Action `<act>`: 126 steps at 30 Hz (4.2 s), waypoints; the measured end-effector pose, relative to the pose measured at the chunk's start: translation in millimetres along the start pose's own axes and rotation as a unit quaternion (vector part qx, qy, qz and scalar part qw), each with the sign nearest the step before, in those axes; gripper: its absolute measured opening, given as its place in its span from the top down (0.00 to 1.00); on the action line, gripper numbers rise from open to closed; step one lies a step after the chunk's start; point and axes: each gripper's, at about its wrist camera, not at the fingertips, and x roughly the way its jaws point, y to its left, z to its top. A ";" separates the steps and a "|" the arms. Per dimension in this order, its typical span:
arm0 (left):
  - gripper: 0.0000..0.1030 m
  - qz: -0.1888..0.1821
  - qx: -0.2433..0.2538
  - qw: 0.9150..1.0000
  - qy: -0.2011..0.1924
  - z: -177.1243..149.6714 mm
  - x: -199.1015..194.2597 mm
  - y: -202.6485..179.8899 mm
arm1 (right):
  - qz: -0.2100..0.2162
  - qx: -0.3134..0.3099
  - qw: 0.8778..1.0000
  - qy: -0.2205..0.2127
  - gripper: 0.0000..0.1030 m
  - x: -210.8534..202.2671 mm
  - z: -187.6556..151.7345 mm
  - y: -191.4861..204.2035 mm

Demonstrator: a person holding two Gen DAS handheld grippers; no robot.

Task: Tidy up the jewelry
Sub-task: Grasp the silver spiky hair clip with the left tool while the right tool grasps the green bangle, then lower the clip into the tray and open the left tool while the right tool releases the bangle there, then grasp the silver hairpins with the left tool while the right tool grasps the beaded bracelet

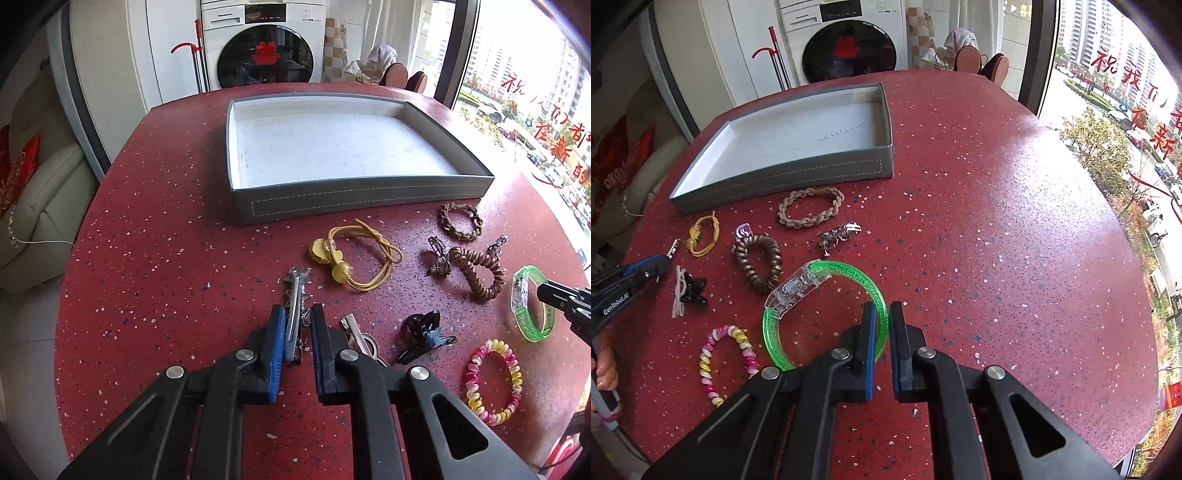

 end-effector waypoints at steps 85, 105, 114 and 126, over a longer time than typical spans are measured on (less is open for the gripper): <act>0.00 -0.028 -0.036 0.998 -0.035 54.7 -12.8 -2.2 | 0.143 0.090 0.984 -0.059 0.15 -5.8 65.9 37.4; 0.00 0.018 -0.043 0.999 -0.007 -26.0 -17.3 -1.5 | 0.066 0.016 0.998 0.013 0.15 -1.8 -12.3 52.4; 0.00 0.019 -0.050 0.999 0.011 -26.4 -5.0 -0.8 | 0.048 -0.007 0.998 0.028 0.15 6.0 -29.0 68.4; 0.00 0.046 -0.057 0.997 0.019 -13.9 14.0 3.9 | 0.022 -0.046 0.998 0.029 0.16 18.0 -29.5 90.8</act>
